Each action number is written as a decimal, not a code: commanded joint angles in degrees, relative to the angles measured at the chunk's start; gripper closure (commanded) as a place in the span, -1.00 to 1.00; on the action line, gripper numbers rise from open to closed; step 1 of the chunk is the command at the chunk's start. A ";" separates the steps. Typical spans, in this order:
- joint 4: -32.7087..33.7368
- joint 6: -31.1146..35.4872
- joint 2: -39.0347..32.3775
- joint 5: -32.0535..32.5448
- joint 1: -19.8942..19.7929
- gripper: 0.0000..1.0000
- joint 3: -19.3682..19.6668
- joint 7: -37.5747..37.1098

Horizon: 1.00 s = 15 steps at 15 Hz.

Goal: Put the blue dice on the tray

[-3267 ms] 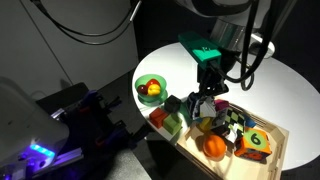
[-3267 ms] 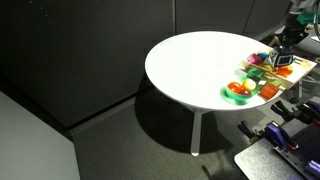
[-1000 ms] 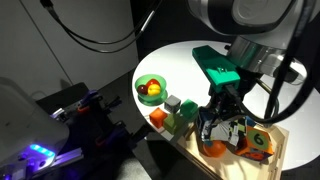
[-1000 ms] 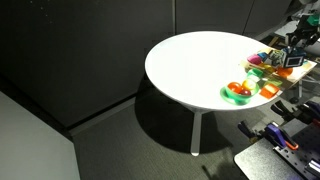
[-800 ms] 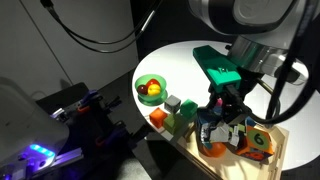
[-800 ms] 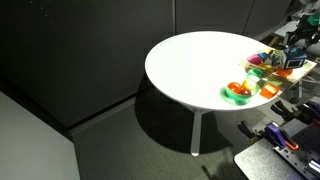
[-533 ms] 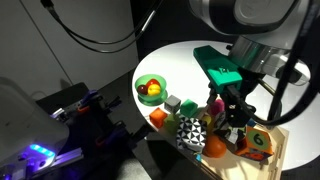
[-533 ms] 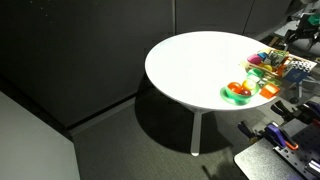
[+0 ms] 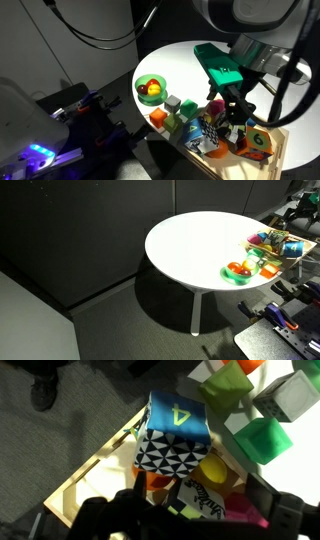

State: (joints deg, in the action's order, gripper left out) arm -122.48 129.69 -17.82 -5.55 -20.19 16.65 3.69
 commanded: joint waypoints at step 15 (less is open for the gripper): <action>-11.43 6.67 7.93 13.41 6.07 -1.00 -2.54 7.85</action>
State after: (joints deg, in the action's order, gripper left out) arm -128.96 132.89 -13.53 3.01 -15.43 14.40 11.52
